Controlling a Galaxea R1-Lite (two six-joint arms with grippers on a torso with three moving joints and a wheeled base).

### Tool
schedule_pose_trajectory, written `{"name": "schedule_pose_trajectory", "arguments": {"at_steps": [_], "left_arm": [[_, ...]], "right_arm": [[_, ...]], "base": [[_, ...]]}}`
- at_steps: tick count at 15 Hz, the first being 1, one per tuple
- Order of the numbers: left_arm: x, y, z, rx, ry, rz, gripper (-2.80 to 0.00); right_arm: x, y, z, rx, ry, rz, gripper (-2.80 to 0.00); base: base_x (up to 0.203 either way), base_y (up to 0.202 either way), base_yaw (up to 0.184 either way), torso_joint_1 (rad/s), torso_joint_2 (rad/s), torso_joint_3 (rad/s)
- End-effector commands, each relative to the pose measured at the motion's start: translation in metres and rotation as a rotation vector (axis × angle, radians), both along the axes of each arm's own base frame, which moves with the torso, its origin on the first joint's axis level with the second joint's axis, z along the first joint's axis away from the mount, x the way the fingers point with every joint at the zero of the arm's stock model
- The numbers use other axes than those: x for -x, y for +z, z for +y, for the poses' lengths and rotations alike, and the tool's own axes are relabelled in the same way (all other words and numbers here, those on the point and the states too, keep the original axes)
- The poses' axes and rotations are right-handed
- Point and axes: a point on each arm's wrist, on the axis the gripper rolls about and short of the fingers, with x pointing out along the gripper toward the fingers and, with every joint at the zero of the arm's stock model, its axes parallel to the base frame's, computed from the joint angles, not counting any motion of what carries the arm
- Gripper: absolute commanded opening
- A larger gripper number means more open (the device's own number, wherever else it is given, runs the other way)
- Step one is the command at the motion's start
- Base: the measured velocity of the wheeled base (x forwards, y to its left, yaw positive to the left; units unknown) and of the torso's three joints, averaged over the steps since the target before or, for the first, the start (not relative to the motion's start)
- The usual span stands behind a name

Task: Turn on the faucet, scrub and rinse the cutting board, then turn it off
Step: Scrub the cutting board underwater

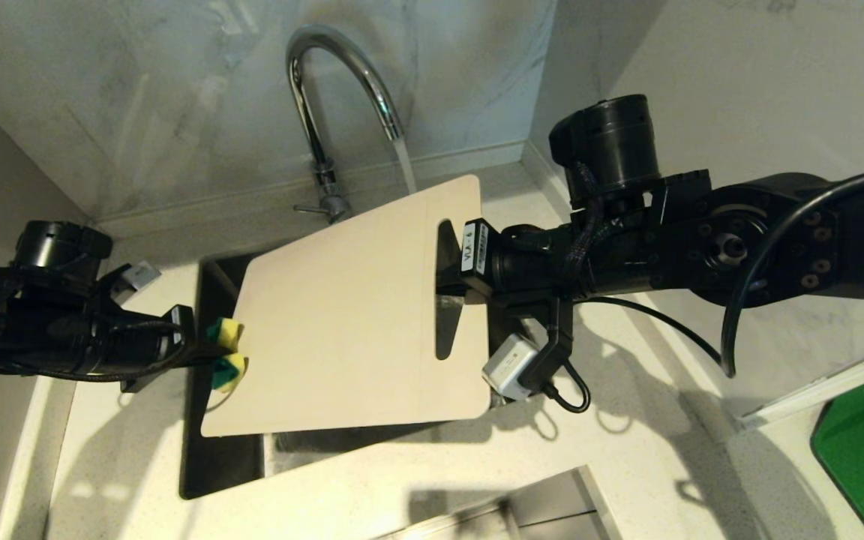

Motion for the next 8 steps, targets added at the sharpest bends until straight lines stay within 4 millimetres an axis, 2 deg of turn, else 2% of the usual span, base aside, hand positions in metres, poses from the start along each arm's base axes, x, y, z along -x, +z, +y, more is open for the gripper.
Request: {"name": "schedule_pose_trajectory", "arguments": {"at_steps": [1,3,5,8], "left_arm": [[0.000,0.009,0.004,0.009,0.010,-0.028,-2.80],[0.002,0.022,0.002,0.017,0.003,-0.057,-2.80],[0.013,0.040,-0.011,0.033,-0.032,-0.081,-2.80],[0.045,0.076,-0.051,0.098,-0.150,-0.101,-2.80]], "right_arm": [[0.000,-0.001,0.000,0.009,0.008,-0.008,-2.80],[0.000,-0.002,0.000,0.011,0.008,-0.004,-2.80],[0.000,-0.003,0.000,0.013,0.006,-0.003,-2.80],[-0.001,-0.003,0.000,0.012,0.003,-0.004,-2.80]], "base": [[0.000,0.000,0.000,0.000,0.00,0.000],[0.000,0.000,0.000,0.000,0.00,0.000],[0.000,0.000,0.000,0.000,0.00,0.000],[0.000,0.000,0.000,0.000,0.00,0.000]]}}
